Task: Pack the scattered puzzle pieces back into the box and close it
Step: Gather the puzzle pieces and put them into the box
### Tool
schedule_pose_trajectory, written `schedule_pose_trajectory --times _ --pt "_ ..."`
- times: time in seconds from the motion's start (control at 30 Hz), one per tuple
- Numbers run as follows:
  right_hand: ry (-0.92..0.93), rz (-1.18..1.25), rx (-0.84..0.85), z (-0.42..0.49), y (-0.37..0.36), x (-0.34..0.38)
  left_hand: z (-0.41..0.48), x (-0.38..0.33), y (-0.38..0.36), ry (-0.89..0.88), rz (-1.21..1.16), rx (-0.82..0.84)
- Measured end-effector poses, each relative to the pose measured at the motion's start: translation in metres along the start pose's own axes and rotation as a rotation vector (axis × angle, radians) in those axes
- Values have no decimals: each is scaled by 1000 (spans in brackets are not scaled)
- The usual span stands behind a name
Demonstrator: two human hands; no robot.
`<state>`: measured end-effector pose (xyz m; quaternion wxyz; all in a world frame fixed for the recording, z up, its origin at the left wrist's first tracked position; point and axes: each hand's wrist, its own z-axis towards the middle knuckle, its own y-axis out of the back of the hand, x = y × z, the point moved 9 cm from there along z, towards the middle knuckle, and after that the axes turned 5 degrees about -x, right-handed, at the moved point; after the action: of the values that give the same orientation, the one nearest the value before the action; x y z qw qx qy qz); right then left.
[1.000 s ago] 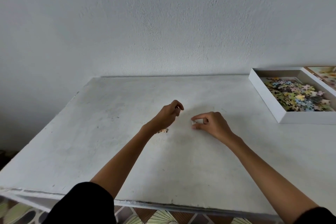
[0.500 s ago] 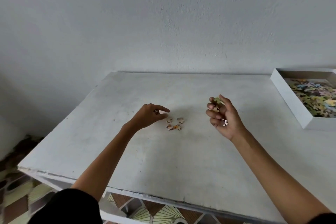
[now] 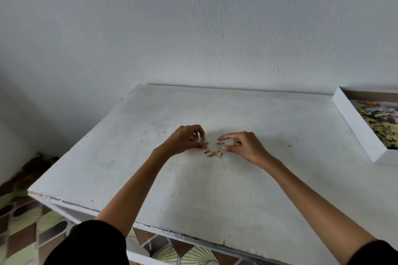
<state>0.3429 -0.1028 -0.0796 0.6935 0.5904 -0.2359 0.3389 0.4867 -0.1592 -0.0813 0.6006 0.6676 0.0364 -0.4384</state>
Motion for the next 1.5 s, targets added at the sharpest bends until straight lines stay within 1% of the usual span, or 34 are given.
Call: schedule_pose_trajectory --times 0.1,0.17,0.23,0.33,0.37,0.4,0.47,0.53,0.57,0.63,0.7,0.73,0.77,0.8,0.87,0.9,0.93,0.97,1.03,1.1,1.2,1.27,1.33,1.4,1.5 --pt "-11 -142 -19 3 -4 -1 -1 0 -1 8 28 -3" --pt "31 -183 -50 4 -2 3 -4 -2 1 27 -9 -33" --pt "78 -203 -64 4 -2 8 -8 -2 1 58 -82 -44" --pt "90 -162 -66 3 -2 9 -10 -2 2 85 -106 -55" --pt "69 -77 -88 2 0 8 -10 -2 2 81 -100 -59" --pt "23 81 -123 2 3 6 -11 -3 2 73 -92 -62" --pt "-145 571 -151 2 7 -1 -13 -4 2 70 -74 -68" --pt "-302 1047 -61 2 -1 -4 -17 -5 -1 63 -38 -55" --pt "-348 1228 -2 1 -5 -2 -18 -6 -4 53 -11 -42" --pt "-381 1445 76 -1 -10 0 -19 -9 -7 28 48 -22" --pt "-403 1522 62 -3 -11 -5 -19 -13 -9 -11 76 -14" --pt "-420 1496 36 -3 -12 -10 -19 -15 -10 -31 71 -13" --pt "-426 1401 4 -3 -10 -15 -20 -17 -10 -44 70 -13" --pt "-409 1226 -27 -3 -7 -19 -21 -18 -10 -52 79 -13" --pt "-292 707 -46 -4 2 -19 -22 -17 -11 -52 95 -21" --pt "-211 471 -25 -6 4 -13 -22 -17 -10 -56 78 -35" --pt "-130 301 6 -7 3 -7 -22 -18 -9 -65 47 -55" --pt "-67 198 36 -9 0 -1 -22 -18 -8 -73 17 -74" --pt "-2 76 77 -11 -8 7 -21 -18 -7 -80 -21 -102" --pt "23 -49 53 -11 -11 11 -20 -16 -7 -65 -39 -110" --pt "80 -126 -18 -10 -8 17 -18 -11 -8 -33 -18 -68" --pt "132 -178 -4 -11 -10 20 -18 -11 -9 -57 23 -41" --pt "146 -180 -5 -12 -12 20 -19 -13 -4 -88 21 -80" --pt "98 -50 -74 -12 -7 16 -20 -13 1 -58 -35 -129" --pt "-15 159 -197 -10 10 6 -21 -16 -1 -9 -142 -143"
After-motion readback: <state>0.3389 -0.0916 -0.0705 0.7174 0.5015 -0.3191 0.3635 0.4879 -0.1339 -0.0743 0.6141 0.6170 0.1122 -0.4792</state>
